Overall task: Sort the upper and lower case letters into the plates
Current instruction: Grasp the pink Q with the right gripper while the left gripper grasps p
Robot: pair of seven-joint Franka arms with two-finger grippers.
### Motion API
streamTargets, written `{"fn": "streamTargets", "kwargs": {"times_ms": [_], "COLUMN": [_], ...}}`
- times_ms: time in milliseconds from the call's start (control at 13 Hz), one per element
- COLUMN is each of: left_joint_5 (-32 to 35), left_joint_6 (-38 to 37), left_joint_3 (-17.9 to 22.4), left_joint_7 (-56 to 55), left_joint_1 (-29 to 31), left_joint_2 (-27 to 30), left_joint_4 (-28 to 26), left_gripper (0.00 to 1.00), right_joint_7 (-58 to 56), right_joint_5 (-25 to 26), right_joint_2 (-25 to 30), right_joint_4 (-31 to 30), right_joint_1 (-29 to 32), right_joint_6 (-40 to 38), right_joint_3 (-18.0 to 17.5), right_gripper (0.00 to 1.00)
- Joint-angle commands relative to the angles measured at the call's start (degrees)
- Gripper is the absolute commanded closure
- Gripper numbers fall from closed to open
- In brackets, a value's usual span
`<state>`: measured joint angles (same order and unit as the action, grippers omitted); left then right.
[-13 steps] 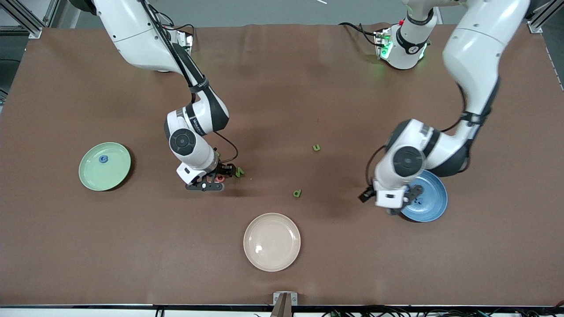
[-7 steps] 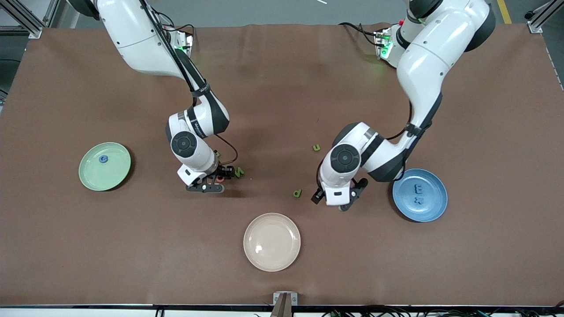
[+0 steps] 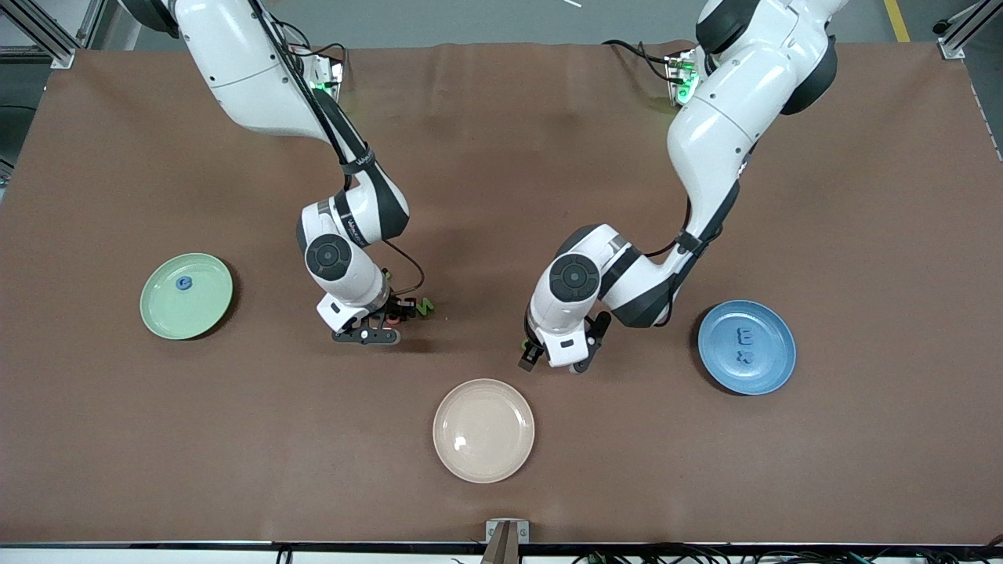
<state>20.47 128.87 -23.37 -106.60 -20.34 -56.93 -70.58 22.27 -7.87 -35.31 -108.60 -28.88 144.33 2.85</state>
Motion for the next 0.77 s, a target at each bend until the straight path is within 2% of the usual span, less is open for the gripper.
{"fn": "streamTargets", "kwargs": {"times_ms": [0,154,307,461,691], "left_joint_5": [-0.9,-0.9,-1.0,-1.0,-0.9], "left_joint_6": [0.1,0.3,0.8,1.8,1.8], "left_joint_3": [1.4,1.8,2.8,3.3,3.4], "left_joint_7": [-1.5,-1.8,-1.9,-2.2,-2.2], "left_joint_1": [-1.7,-2.2,-3.4,-3.8,-4.3], "left_joint_2": [-2.0,-2.4,-3.2,-4.1,-4.6], "left_joint_4": [2.4,2.6,3.6,4.0,4.2], "left_gripper": [0.11,0.12,0.13,0.16,0.23], "right_joint_7": [0.1,0.0,-0.4,-2.2,-13.9], "right_joint_5": [-0.3,-0.3,-0.3,0.0,0.2], "right_joint_2": [-0.9,-0.7,0.3,5.0,11.2], "right_joint_4": [0.1,0.1,1.1,1.2,1.1], "right_joint_1": [0.2,0.2,0.5,1.5,1.8], "right_joint_6": [0.8,0.4,-0.5,-8.4,-19.6], "right_joint_3": [0.3,0.3,0.7,1.7,8.8], "right_gripper": [0.71,0.78,0.79,0.79,0.79]}}
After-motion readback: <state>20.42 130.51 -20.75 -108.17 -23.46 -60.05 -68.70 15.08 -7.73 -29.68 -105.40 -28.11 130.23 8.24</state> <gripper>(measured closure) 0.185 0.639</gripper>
